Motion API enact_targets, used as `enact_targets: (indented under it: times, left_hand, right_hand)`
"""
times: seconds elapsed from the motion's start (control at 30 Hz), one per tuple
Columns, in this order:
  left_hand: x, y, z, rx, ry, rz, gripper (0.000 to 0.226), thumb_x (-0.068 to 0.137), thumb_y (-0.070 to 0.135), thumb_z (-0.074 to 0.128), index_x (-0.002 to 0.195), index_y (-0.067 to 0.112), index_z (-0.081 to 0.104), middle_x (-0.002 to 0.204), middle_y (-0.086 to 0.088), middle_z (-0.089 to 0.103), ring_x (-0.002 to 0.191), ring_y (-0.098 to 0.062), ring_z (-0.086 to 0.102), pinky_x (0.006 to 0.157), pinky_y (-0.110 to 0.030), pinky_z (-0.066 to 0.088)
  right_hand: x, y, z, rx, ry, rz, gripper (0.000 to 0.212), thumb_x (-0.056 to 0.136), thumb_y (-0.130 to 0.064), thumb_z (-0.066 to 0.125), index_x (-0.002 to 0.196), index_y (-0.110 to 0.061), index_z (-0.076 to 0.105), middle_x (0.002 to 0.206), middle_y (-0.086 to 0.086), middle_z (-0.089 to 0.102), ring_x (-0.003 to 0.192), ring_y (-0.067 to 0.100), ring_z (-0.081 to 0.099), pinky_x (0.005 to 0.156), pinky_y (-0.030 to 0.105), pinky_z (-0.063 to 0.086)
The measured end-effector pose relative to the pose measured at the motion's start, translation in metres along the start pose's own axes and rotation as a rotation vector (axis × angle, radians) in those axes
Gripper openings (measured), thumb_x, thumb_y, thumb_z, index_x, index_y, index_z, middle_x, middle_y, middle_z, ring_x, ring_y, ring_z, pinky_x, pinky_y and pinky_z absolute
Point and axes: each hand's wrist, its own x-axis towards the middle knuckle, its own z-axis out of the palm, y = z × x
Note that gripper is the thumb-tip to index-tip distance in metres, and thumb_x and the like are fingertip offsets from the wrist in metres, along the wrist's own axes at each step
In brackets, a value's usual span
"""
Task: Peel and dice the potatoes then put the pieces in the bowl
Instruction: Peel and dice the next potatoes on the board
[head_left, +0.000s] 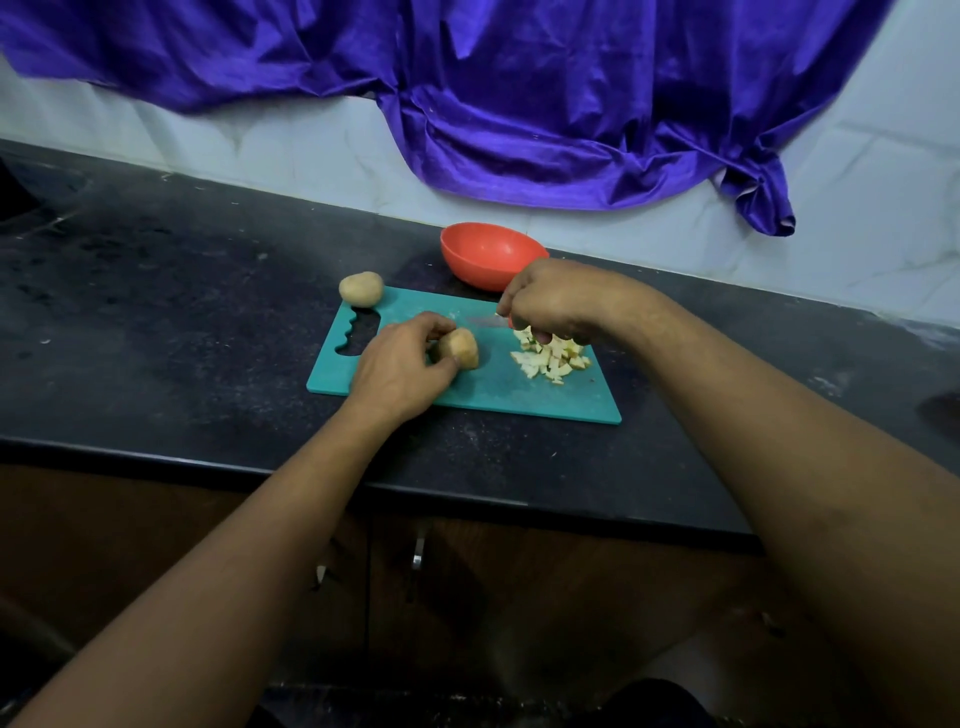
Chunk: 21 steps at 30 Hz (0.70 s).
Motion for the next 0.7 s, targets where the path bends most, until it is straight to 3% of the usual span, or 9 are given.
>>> enact_targets:
  times: [0.1, 0.23, 0.47, 0.6, 0.7]
  left_hand:
    - [-0.001, 0.003, 0.001, 0.007, 0.022, 0.007, 0.041, 0.084, 0.042, 0.079, 0.121, 0.029, 0.068, 0.115, 0.008, 0.071, 0.11, -0.015, 0.063, 0.096, -0.043, 0.053]
    - [-0.001, 0.003, 0.0, -0.005, 0.029, 0.002, 0.037, 0.085, 0.037, 0.08, 0.12, 0.031, 0.069, 0.115, 0.008, 0.072, 0.109, -0.016, 0.064, 0.097, -0.046, 0.052]
    - [0.0, 0.002, -0.001, -0.004, 0.021, -0.013, 0.04, 0.086, 0.037, 0.08, 0.124, 0.034, 0.069, 0.118, 0.009, 0.071, 0.114, -0.014, 0.062, 0.1, -0.046, 0.052]
    - [0.0, 0.002, -0.003, 0.005, -0.005, 0.0, 0.042, 0.087, 0.036, 0.079, 0.127, 0.034, 0.067, 0.121, 0.009, 0.07, 0.116, -0.014, 0.061, 0.101, -0.046, 0.051]
    - [0.0, 0.001, -0.003, -0.006, -0.002, 0.011, 0.041, 0.087, 0.036, 0.079, 0.127, 0.033, 0.069, 0.121, 0.009, 0.071, 0.115, -0.014, 0.061, 0.101, -0.045, 0.051]
  right_hand:
    - [0.004, -0.008, 0.001, -0.023, -0.002, -0.007, 0.025, 0.095, -0.012, 0.056, 0.115, -0.013, 0.072, 0.075, 0.007, 0.07, 0.053, 0.016, 0.048, 0.044, 0.023, 0.033]
    - [0.01, -0.018, 0.001, -0.058, -0.029, -0.009, 0.023, 0.097, -0.015, 0.057, 0.115, -0.013, 0.07, 0.077, 0.006, 0.069, 0.053, 0.016, 0.046, 0.046, 0.027, 0.035]
    - [0.016, -0.039, -0.006, -0.209, -0.108, 0.004, 0.014, 0.098, -0.018, 0.059, 0.093, -0.007, 0.067, 0.072, 0.004, 0.06, 0.059, 0.017, 0.045, 0.053, 0.029, 0.039]
    - [0.019, -0.047, -0.011, -0.248, -0.13, 0.022, 0.013, 0.1, -0.017, 0.059, 0.095, -0.007, 0.066, 0.073, 0.005, 0.057, 0.061, 0.016, 0.045, 0.056, 0.029, 0.038]
    - [0.02, -0.051, -0.013, -0.275, -0.142, 0.03, 0.02, 0.1, -0.017, 0.059, 0.11, -0.003, 0.069, 0.081, 0.007, 0.059, 0.064, 0.017, 0.047, 0.057, 0.029, 0.038]
